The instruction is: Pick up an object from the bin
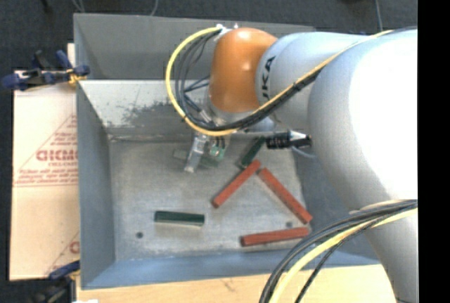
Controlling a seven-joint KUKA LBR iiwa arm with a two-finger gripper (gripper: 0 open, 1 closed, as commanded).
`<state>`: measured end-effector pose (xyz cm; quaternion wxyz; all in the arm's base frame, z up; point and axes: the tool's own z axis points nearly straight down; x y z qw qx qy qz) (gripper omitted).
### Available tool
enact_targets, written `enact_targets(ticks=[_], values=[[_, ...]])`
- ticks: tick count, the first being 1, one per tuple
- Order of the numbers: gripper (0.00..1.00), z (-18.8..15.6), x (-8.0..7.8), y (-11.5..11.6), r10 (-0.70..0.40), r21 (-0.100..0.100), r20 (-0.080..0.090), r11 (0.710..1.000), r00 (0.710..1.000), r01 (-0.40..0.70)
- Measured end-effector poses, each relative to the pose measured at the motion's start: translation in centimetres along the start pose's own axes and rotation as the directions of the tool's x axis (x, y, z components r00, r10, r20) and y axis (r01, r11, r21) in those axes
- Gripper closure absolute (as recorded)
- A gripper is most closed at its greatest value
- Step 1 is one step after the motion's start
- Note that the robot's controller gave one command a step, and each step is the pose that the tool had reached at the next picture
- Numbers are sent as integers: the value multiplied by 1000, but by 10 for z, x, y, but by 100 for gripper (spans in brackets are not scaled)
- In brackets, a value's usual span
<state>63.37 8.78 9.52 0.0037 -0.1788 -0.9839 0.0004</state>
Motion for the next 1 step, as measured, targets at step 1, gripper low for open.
enact_targets(ticks=[1], values=[[100,-22,-2,1,0,-4,7,1000,1000,0]])
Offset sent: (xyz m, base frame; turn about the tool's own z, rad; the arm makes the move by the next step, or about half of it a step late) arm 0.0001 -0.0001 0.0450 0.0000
